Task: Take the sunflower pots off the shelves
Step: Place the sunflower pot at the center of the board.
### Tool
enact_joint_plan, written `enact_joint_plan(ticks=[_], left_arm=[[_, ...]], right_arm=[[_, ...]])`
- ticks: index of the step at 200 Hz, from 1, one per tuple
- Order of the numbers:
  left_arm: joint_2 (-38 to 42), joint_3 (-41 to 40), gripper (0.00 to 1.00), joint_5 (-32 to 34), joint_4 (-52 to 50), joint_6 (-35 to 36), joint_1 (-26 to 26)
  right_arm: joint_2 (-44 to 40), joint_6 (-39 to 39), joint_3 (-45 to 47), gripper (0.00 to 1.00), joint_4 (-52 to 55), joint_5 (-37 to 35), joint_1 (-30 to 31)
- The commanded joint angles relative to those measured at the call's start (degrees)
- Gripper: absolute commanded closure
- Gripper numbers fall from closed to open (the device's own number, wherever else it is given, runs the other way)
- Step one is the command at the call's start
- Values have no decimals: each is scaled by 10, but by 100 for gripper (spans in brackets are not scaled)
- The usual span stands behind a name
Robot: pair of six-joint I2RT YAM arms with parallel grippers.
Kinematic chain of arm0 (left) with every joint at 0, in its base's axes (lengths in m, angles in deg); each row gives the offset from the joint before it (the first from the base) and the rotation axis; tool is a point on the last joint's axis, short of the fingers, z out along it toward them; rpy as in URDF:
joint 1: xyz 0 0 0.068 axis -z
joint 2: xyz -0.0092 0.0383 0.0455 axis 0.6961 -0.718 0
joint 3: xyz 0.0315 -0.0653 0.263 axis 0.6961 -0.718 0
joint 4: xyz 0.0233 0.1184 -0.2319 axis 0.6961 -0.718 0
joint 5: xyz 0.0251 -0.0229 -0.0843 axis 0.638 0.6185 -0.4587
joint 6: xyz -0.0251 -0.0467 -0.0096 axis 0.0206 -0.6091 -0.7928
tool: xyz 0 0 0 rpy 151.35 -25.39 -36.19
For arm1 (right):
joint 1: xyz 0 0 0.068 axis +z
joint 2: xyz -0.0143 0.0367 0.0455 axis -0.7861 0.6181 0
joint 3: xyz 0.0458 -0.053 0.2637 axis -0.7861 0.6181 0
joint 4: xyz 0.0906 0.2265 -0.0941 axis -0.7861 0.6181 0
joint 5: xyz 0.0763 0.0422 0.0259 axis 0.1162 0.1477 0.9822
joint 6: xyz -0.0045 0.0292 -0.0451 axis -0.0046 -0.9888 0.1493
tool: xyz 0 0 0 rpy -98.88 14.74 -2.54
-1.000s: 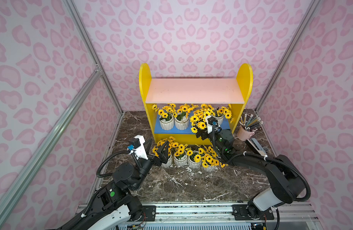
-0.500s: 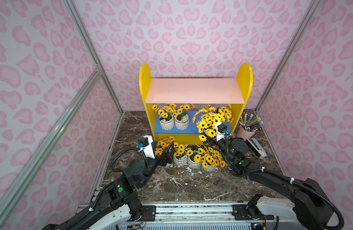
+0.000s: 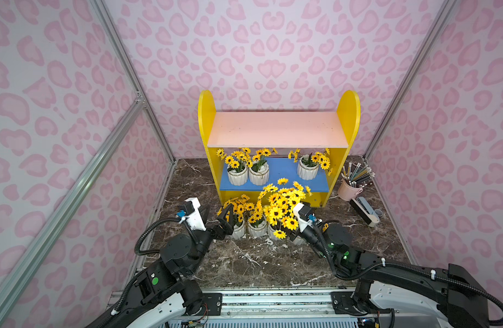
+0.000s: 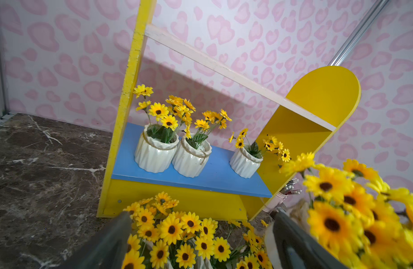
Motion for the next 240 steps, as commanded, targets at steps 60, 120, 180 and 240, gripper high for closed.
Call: enact_joint_plan(ticks=[60, 120, 180, 240], left_arm=[[63, 11, 3, 22, -58, -17, 0], [92, 7, 3, 13, -76, -23, 0], [110, 0, 3, 12, -80, -19, 0], [114, -11, 3, 11, -70, -18, 0]], right_arm=[[244, -52, -10, 100, -276, 41, 117], [472, -91, -101, 100, -419, 101, 120], [612, -106, -162, 100, -472, 107, 123], [698, -93, -173, 100, -497, 73, 116]])
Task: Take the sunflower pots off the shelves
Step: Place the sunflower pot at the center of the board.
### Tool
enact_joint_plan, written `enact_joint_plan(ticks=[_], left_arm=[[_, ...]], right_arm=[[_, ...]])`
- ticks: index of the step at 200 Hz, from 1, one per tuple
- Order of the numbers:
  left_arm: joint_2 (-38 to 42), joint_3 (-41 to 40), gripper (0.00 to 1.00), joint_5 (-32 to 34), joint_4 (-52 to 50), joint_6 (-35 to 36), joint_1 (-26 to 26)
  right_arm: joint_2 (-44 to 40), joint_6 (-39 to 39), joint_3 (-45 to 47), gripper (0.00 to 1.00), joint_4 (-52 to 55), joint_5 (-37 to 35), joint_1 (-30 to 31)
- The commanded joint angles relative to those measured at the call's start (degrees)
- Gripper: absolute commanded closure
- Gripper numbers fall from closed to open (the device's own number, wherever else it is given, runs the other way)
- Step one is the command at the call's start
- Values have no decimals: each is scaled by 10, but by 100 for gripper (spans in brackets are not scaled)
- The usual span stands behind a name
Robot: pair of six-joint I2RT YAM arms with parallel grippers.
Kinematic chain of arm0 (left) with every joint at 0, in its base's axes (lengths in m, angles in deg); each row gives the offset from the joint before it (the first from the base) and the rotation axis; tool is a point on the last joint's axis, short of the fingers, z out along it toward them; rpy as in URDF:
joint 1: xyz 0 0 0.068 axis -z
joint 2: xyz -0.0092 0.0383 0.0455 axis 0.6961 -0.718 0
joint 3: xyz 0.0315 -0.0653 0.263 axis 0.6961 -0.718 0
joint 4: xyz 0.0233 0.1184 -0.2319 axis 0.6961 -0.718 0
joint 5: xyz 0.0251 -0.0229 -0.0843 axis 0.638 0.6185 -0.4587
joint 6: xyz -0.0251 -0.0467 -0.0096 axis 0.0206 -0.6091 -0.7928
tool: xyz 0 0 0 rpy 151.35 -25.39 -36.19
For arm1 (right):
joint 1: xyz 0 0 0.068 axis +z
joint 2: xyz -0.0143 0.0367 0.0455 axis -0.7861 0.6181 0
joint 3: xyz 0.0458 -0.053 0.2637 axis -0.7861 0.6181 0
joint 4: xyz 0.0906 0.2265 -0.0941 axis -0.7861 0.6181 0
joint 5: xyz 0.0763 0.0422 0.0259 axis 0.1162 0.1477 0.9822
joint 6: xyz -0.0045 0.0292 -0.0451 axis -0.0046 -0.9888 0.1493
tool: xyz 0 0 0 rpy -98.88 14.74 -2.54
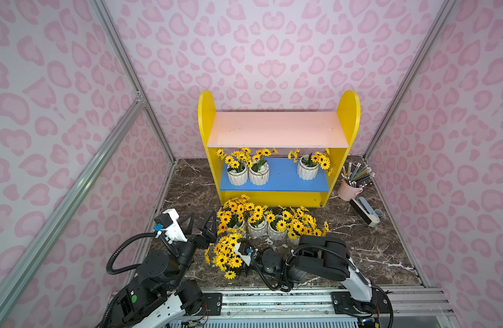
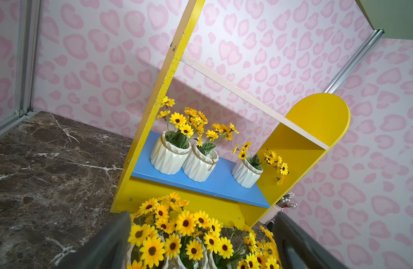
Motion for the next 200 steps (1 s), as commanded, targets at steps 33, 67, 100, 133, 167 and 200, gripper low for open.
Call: enact_joint_plan(ticks=[33, 67, 100, 133, 167, 200], left_arm=[[0, -2, 3, -4, 3, -1, -1], [7, -4, 3, -2, 3, -1, 0], [4, -4, 3, -4, 4, -1, -1], [1, -2, 3, -12, 4, -2, -1], [0, 3, 3, -17, 6, 2, -1], [-1, 10, 3, -25, 7, 8, 0]], right_arm=[[54, 4, 3, 100, -93, -24, -14], [60, 33, 18, 100, -90, -53, -16], [49, 26, 12, 49, -49, -36, -21], [6, 30, 17, 1, -13, -57, -12], [-18, 20, 18, 1, -7, -47, -11], [-18, 18, 21, 1, -18, -41, -9]])
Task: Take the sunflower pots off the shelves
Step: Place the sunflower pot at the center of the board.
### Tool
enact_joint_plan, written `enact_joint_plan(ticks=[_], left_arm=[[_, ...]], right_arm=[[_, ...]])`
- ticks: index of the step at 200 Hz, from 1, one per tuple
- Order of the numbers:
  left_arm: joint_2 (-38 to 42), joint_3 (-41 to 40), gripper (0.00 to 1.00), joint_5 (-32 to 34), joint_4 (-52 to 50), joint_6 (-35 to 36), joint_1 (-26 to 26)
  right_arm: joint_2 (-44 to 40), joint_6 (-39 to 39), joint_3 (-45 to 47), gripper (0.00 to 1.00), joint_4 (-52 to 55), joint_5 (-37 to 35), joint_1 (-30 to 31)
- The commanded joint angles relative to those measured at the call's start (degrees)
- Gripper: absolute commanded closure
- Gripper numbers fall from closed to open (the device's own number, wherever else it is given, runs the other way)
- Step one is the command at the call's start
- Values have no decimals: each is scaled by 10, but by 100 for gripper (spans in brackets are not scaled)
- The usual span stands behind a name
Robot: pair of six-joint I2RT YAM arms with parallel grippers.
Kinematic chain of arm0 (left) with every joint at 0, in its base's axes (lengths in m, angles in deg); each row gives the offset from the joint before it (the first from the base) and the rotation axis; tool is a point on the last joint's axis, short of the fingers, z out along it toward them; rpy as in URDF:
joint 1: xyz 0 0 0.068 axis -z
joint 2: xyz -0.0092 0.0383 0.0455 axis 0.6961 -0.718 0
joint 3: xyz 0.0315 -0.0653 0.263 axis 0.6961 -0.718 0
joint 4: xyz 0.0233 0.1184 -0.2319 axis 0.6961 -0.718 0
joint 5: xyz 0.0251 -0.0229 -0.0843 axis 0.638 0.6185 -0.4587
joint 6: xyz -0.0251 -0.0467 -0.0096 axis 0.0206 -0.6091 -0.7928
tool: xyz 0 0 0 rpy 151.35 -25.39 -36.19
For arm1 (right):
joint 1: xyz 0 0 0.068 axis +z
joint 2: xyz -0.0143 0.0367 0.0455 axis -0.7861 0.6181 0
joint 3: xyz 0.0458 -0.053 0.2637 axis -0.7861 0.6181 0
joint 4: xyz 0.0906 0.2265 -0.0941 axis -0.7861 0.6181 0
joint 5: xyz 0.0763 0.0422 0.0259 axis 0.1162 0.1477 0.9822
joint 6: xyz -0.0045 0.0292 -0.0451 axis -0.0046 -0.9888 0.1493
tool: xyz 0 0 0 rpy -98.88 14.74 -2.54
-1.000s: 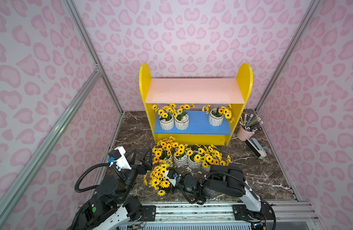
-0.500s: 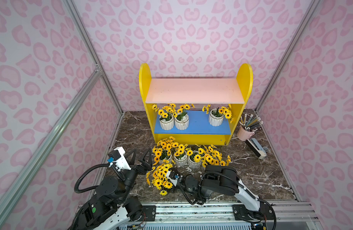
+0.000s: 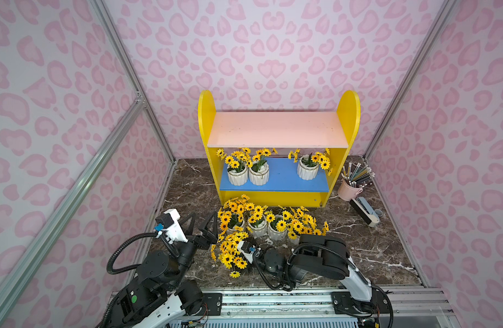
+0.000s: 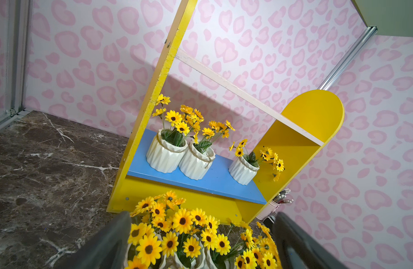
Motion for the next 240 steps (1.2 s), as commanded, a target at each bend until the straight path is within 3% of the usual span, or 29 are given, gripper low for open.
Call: enact_joint_plan(ticks=[1, 191, 240], left_arm=[[-2, 8, 3, -10, 7, 6, -1], [-23, 38, 3, -49, 12, 25, -1], [-47, 67, 3, -70, 12, 40, 0]], right_arm=[[-4, -3, 4, 1, -14, -3, 3], [-162, 14, 145, 1, 61, -34, 30], [-279, 23, 189, 3, 136, -88, 65]])
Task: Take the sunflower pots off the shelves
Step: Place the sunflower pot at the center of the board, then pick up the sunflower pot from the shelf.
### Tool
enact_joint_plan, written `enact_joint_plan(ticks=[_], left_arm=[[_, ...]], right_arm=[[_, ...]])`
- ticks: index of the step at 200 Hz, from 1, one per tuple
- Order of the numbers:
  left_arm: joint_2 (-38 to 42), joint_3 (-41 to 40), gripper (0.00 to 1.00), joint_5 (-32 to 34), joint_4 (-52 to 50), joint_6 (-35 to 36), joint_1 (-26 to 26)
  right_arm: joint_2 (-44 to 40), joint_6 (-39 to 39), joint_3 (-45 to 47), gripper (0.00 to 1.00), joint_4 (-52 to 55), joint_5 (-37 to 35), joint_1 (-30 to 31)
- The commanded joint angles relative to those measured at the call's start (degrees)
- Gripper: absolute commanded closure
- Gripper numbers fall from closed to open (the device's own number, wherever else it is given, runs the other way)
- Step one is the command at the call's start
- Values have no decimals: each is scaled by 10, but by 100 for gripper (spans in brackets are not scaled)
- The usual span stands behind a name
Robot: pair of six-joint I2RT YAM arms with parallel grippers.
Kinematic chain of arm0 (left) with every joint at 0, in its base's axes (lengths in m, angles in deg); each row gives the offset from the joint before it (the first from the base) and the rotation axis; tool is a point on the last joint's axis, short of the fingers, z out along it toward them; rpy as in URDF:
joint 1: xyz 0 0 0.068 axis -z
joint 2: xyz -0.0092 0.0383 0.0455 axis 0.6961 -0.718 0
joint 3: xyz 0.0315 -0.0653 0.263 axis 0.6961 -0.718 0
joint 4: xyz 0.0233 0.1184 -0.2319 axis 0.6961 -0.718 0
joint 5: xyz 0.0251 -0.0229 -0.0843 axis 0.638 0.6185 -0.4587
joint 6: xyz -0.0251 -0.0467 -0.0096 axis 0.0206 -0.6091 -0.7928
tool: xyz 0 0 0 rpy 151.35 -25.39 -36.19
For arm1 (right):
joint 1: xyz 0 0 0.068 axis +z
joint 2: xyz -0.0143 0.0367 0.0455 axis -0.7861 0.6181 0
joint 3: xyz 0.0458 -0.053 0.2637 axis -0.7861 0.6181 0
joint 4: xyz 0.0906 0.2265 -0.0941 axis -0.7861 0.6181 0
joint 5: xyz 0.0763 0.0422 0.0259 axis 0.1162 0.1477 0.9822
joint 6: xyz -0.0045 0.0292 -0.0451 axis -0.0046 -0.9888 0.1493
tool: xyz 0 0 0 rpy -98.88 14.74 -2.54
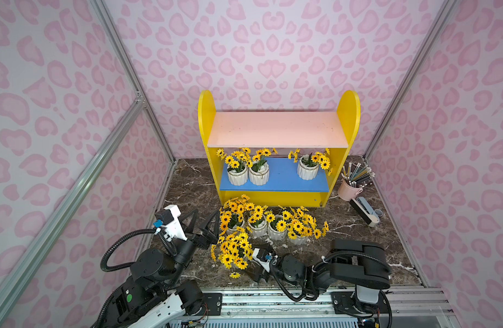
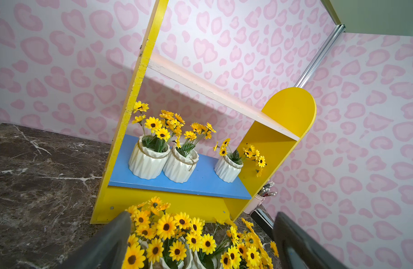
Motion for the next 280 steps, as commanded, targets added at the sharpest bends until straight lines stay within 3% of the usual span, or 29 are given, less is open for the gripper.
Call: enact_joint_plan(ticks=[1, 44, 96, 126, 157, 185, 218, 242, 265, 280], left_arm=[[-13, 16, 3, -21, 12, 16, -1], [-89, 65, 3, -78, 13, 36, -1], [-140, 88, 3, -46, 20, 87, -1], [-146, 100, 3, -54, 22, 111, 0], [-158, 110, 3, -59, 27, 121, -7], [-177, 123, 4, -116, 33, 129, -39], [-229, 121, 4, -284, 79, 106, -143], [-254, 123, 4, -436, 119, 73, -286], [-279, 105, 4, -611, 183, -1, -446], [-286, 84, 4, -639, 223, -35, -493]], right_arm=[[-55, 13, 5, 3, 48, -42, 18], [-221, 5, -15, 11, 244, -80, 40], [-352, 7, -85, 8, 452, -147, 28], [-395, -20, -122, 9, 534, -120, -37], [-433, -65, -135, 10, 546, -56, -141], [-432, -76, -152, 10, 537, -32, -207], [-409, -80, -178, 10, 524, 2, -269], [-379, -79, -212, 9, 524, 37, -301], [-326, -53, -256, 5, 534, 46, -318], [-283, -36, -289, 1, 539, 48, -321]])
